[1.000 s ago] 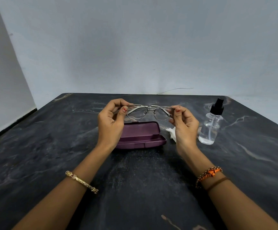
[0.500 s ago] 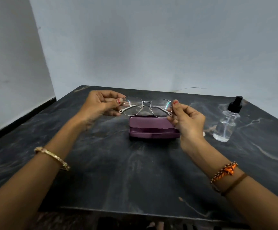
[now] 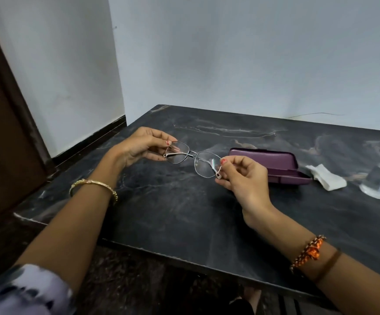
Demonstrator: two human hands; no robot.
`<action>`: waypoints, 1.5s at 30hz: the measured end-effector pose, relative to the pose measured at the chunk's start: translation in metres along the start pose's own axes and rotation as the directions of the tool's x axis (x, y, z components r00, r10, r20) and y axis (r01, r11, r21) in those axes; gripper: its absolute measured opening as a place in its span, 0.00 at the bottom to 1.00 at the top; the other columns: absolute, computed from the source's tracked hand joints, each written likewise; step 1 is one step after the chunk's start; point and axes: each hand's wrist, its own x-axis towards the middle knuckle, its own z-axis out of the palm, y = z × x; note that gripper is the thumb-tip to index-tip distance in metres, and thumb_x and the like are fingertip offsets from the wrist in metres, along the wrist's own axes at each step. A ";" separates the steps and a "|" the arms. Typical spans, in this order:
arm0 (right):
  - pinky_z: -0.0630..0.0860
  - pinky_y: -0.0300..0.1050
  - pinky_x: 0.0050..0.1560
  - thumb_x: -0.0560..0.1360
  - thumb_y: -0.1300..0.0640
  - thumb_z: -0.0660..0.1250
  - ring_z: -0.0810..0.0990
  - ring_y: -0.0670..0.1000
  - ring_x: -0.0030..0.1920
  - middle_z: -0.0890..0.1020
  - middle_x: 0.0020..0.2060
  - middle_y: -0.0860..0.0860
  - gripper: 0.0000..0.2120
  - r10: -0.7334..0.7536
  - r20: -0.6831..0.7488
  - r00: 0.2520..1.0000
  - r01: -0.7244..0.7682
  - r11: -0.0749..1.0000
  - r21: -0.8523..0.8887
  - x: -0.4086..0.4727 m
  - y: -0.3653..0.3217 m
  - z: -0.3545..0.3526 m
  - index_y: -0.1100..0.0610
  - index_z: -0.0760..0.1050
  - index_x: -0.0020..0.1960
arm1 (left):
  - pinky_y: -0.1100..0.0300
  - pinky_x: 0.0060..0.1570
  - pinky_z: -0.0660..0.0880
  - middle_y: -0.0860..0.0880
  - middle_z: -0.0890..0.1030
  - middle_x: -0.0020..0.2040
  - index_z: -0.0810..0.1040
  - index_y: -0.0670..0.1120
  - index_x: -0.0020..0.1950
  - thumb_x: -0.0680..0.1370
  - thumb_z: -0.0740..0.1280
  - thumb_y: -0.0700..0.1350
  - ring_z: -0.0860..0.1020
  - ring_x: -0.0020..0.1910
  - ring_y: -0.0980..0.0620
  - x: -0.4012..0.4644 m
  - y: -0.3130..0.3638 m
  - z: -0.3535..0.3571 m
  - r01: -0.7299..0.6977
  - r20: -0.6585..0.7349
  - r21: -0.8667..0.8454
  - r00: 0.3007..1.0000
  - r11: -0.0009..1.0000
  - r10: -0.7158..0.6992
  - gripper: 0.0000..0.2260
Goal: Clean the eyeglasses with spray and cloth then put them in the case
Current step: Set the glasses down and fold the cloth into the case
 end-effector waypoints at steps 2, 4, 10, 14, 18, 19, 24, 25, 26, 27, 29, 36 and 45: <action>0.78 0.35 0.33 0.74 0.63 0.66 0.77 0.47 0.34 0.79 0.34 0.53 0.06 -0.006 0.027 1.000 0.007 1.000 -0.030 0.001 0.004 -0.001 0.56 0.75 0.39 | 0.66 0.29 0.78 0.52 0.85 0.34 0.81 0.46 0.41 0.73 0.65 0.36 0.81 0.34 0.59 0.003 -0.008 -0.002 0.006 0.002 -0.038 1.000 0.999 -0.006 0.07; 0.79 0.35 0.32 0.74 0.63 0.65 0.78 0.47 0.34 0.79 0.34 0.53 0.05 0.005 0.056 0.998 -0.003 0.999 -0.039 0.002 0.007 -0.002 0.57 0.75 0.40 | 0.66 0.29 0.78 0.52 0.85 0.33 0.80 0.45 0.42 0.73 0.64 0.36 0.81 0.33 0.59 0.004 -0.015 -0.001 0.022 0.008 -0.054 1.000 0.998 -0.022 0.07; 0.78 0.34 0.31 0.73 0.64 0.67 0.79 0.42 0.28 0.79 0.31 0.52 0.06 0.001 0.125 0.992 0.019 0.987 -0.158 0.006 0.015 -0.003 0.55 0.74 0.39 | 0.69 0.35 0.78 0.54 0.85 0.35 0.79 0.46 0.42 0.73 0.64 0.34 0.82 0.38 0.60 0.002 -0.022 -0.009 0.035 0.039 0.047 0.999 0.998 -0.037 0.08; 0.78 0.34 0.31 0.72 0.64 0.68 0.80 0.42 0.27 0.80 0.31 0.52 0.08 -0.038 0.152 0.988 0.072 0.972 -0.222 0.008 0.018 -0.005 0.54 0.74 0.38 | 0.68 0.39 0.79 0.53 0.85 0.35 0.79 0.43 0.41 0.72 0.64 0.31 0.82 0.39 0.58 0.002 -0.022 -0.011 0.018 0.053 0.072 0.998 0.997 -0.022 0.08; 0.79 0.33 0.31 0.71 0.65 0.68 0.80 0.41 0.26 0.80 0.30 0.52 0.08 -0.055 0.162 0.985 0.098 0.957 -0.274 0.010 0.017 -0.005 0.54 0.73 0.38 | 0.71 0.38 0.78 0.53 0.85 0.33 0.78 0.41 0.42 0.71 0.64 0.30 0.82 0.37 0.59 0.001 -0.021 -0.012 0.015 0.062 0.084 0.998 0.996 -0.020 0.08; 0.79 0.34 0.31 0.72 0.65 0.68 0.80 0.41 0.26 0.80 0.30 0.52 0.09 -0.058 0.164 0.985 0.105 0.951 -0.291 0.010 0.016 -0.005 0.54 0.73 0.38 | 0.71 0.37 0.77 0.53 0.85 0.33 0.78 0.42 0.42 0.71 0.64 0.30 0.82 0.37 0.59 0.000 -0.021 -0.011 0.011 0.063 0.092 0.998 0.996 -0.017 0.08; 0.81 0.37 0.34 0.73 0.63 0.67 0.81 0.41 0.28 0.80 0.30 0.50 0.08 -0.131 0.177 0.975 0.197 0.881 -0.430 0.010 0.015 -0.005 0.52 0.73 0.38 | 0.72 0.36 0.77 0.54 0.85 0.33 0.79 0.43 0.43 0.72 0.66 0.34 0.82 0.38 0.60 0.000 -0.021 -0.009 -0.002 0.038 0.113 0.999 0.994 -0.002 0.06; 0.81 0.39 0.37 0.73 0.61 0.66 0.82 0.42 0.29 0.80 0.30 0.49 0.07 -0.155 0.181 0.971 0.224 0.851 -0.474 0.010 0.015 -0.005 0.52 0.74 0.39 | 0.72 0.36 0.77 0.54 0.85 0.33 0.79 0.43 0.44 0.72 0.65 0.35 0.82 0.38 0.60 0.001 -0.021 -0.009 -0.006 0.029 0.111 1.000 0.994 0.003 0.05; 0.82 0.44 0.39 0.74 0.60 0.66 0.82 0.44 0.31 0.80 0.29 0.48 0.05 -0.176 0.186 0.967 0.248 0.822 -0.512 0.009 0.014 -0.005 0.53 0.75 0.40 | 0.72 0.36 0.77 0.54 0.84 0.32 0.79 0.42 0.44 0.73 0.65 0.36 0.82 0.37 0.60 0.002 -0.022 -0.008 -0.011 0.019 0.110 1.000 0.994 0.009 0.05; 0.82 0.48 0.42 0.74 0.60 0.66 0.83 0.46 0.33 0.80 0.29 0.47 0.03 -0.191 0.189 0.963 0.264 0.800 -0.538 0.009 0.014 -0.005 0.54 0.75 0.41 | 0.72 0.36 0.77 0.54 0.84 0.32 0.79 0.42 0.44 0.73 0.65 0.36 0.81 0.36 0.60 0.002 -0.022 -0.007 -0.017 0.007 0.113 1.000 0.993 0.016 0.04; 0.80 0.54 0.46 0.74 0.59 0.65 0.83 0.51 0.35 0.79 0.29 0.46 0.02 -0.209 0.194 0.958 0.283 0.775 -0.565 0.009 0.012 -0.005 0.55 0.76 0.43 | 0.73 0.36 0.77 0.55 0.84 0.31 0.79 0.43 0.44 0.74 0.64 0.37 0.81 0.35 0.60 0.003 -0.022 -0.004 -0.028 -0.023 0.126 0.999 0.992 0.031 0.05; 0.78 0.53 0.44 0.74 0.58 0.63 0.81 0.53 0.39 0.82 0.38 0.52 0.07 -0.422 0.294 0.858 0.499 0.546 -0.673 0.003 0.009 -0.007 0.60 0.77 0.49 | 0.72 0.31 0.76 0.53 0.82 0.31 0.79 0.43 0.48 0.76 0.62 0.47 0.78 0.29 0.64 0.005 -0.028 0.008 -0.117 -0.195 0.346 0.961 0.931 0.194 0.11; 0.73 0.42 0.29 0.70 0.61 0.65 0.79 0.55 0.36 0.82 0.41 0.56 0.07 -0.766 0.367 0.528 0.648 0.085 -0.756 -0.007 -0.006 -0.010 0.60 0.79 0.46 | 0.73 0.35 0.71 0.41 0.83 0.42 0.80 0.38 0.48 0.76 0.62 0.42 0.76 0.34 0.55 -0.007 -0.016 0.033 -0.374 -0.385 0.583 0.655 0.722 0.650 0.09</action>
